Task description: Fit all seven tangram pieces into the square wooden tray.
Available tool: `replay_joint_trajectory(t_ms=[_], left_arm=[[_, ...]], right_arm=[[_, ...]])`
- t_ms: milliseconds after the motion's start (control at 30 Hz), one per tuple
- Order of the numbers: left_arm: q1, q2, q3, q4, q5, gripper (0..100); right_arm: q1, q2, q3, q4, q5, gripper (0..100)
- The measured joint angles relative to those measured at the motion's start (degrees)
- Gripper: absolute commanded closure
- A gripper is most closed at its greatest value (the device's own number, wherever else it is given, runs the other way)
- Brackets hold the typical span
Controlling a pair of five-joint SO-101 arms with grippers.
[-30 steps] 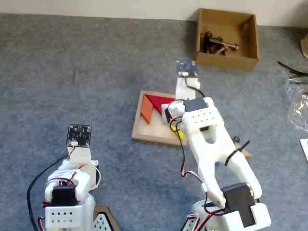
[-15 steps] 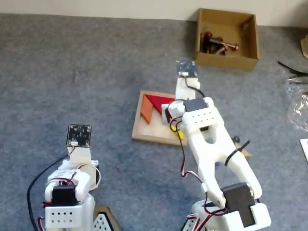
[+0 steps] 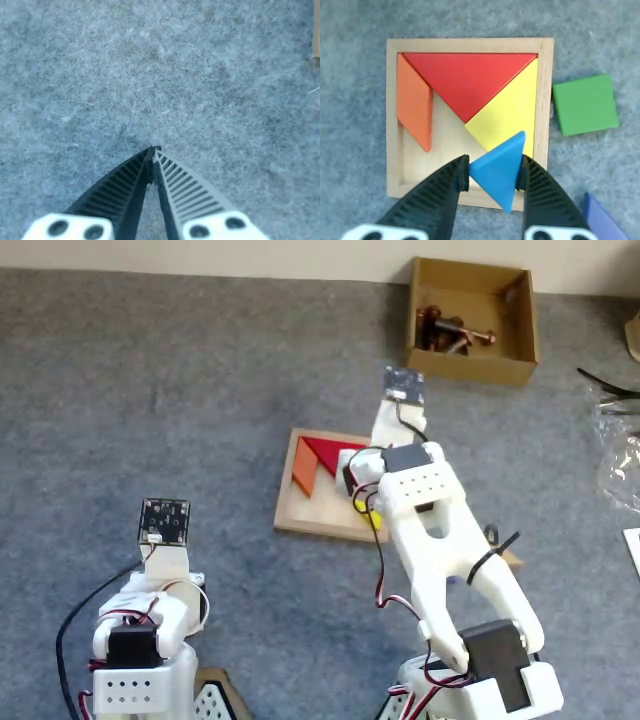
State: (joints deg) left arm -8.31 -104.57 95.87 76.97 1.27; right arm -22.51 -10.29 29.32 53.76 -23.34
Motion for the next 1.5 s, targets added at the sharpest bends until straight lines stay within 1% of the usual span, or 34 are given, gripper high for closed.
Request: replay_joint_trajectory(t_ms=[300, 367, 433, 533, 633, 833, 933, 1167, 1367, 1500], left_arm=[[0.0, 0.0, 0.0, 0.0, 0.0, 99], [0.0, 0.0, 0.0, 0.0, 0.0, 99], [0.0, 0.0, 0.0, 0.0, 0.0, 99], [0.0, 0.0, 0.0, 0.0, 0.0, 99], [0.0, 0.0, 0.0, 0.0, 0.0, 99], [0.0, 0.0, 0.0, 0.0, 0.0, 99], [0.0, 0.0, 0.0, 0.0, 0.0, 99], [0.0, 0.0, 0.0, 0.0, 0.0, 99], [0.0, 0.0, 0.0, 0.0, 0.0, 99], [0.0, 0.0, 0.0, 0.0, 0.0, 99]], right_arm=[[0.0, 0.0, 1.1, -0.4, -13.5, 86.1], [0.0, 0.0, 2.9, -2.4, -14.1, 86.1], [0.0, 0.0, 4.9, -5.8, -12.2, 86.1], [0.1, 0.0, 8.4, -11.1, -4.0, 86.1], [0.1, 0.0, 11.2, -14.5, 7.9, 86.1], [0.1, 0.0, 12.0, -15.5, 32.5, 86.1], [0.1, 0.0, 12.0, -15.5, 43.4, 86.1], [0.1, 0.0, 12.0, -15.5, 63.2, 86.1], [0.1, 0.0, 12.0, -15.5, 82.0, 86.1], [0.1, 0.0, 12.0, -15.5, 91.4, 86.1]])
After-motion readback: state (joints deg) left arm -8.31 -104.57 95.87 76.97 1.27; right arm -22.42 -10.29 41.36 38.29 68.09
